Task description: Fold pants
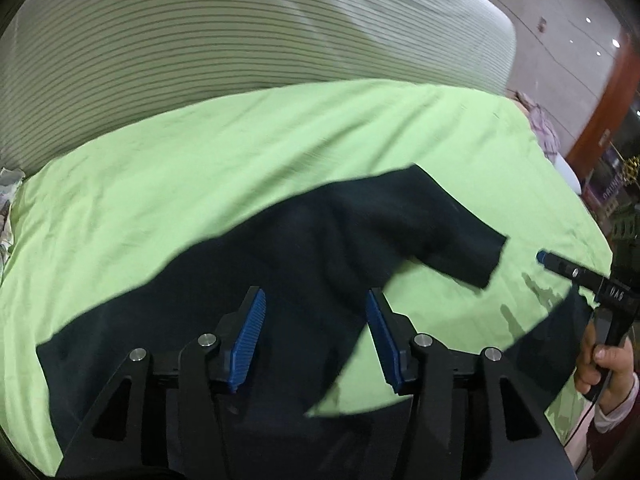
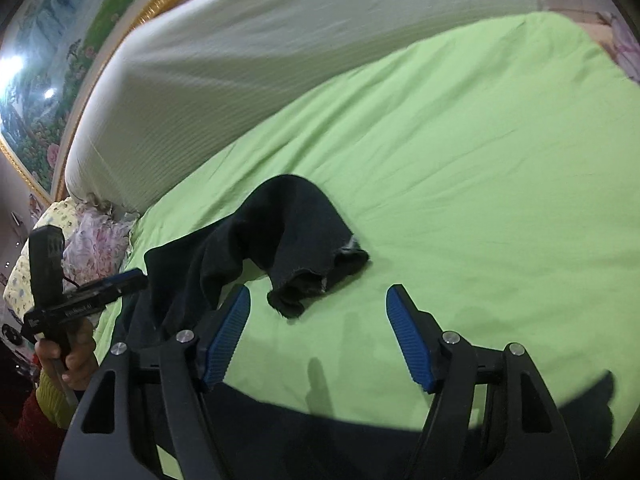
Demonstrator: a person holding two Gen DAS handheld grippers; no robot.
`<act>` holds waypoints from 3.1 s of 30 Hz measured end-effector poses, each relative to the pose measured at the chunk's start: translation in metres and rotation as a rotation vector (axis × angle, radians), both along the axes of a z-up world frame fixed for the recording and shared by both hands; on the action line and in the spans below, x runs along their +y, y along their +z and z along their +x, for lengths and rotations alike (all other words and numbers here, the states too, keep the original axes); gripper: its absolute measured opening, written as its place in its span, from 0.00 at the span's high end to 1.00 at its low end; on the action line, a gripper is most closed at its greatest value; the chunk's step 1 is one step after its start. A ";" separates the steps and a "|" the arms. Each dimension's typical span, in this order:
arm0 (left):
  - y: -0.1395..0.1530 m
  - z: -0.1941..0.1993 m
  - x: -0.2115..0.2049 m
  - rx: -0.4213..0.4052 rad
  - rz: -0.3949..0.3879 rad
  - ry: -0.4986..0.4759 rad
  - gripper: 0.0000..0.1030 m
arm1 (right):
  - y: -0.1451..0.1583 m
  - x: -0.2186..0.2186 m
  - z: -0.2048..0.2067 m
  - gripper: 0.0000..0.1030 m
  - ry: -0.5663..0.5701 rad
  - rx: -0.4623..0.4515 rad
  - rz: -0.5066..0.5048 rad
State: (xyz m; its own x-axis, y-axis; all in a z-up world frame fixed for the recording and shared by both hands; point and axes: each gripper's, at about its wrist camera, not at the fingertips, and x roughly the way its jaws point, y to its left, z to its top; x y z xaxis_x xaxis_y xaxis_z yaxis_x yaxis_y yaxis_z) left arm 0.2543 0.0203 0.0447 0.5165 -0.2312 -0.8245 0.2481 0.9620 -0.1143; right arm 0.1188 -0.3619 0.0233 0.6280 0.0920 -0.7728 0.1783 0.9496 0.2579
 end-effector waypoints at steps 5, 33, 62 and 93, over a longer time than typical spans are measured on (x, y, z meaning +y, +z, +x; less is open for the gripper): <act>-0.007 0.029 0.013 0.004 0.017 0.014 0.44 | -0.022 -0.008 0.018 0.32 -0.040 0.048 0.085; -0.048 0.077 -0.031 0.053 0.134 -0.230 0.92 | 0.095 -0.067 0.031 0.94 -0.037 -0.013 -0.430; -0.055 -0.126 -0.061 0.006 -0.032 -0.254 0.92 | 0.062 -0.047 -0.171 0.94 0.085 -0.062 -0.504; -0.068 -0.174 -0.037 0.117 -0.127 -0.019 0.43 | 0.066 -0.009 -0.220 0.38 0.019 -0.125 -0.351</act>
State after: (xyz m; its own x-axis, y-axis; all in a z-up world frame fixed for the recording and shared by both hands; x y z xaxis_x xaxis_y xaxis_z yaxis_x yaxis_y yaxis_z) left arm 0.0803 -0.0168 -0.0229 0.4135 -0.3465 -0.8420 0.2443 0.9331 -0.2640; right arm -0.1011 -0.3713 0.0892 0.7204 -0.1522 -0.6767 0.1472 0.9870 -0.0653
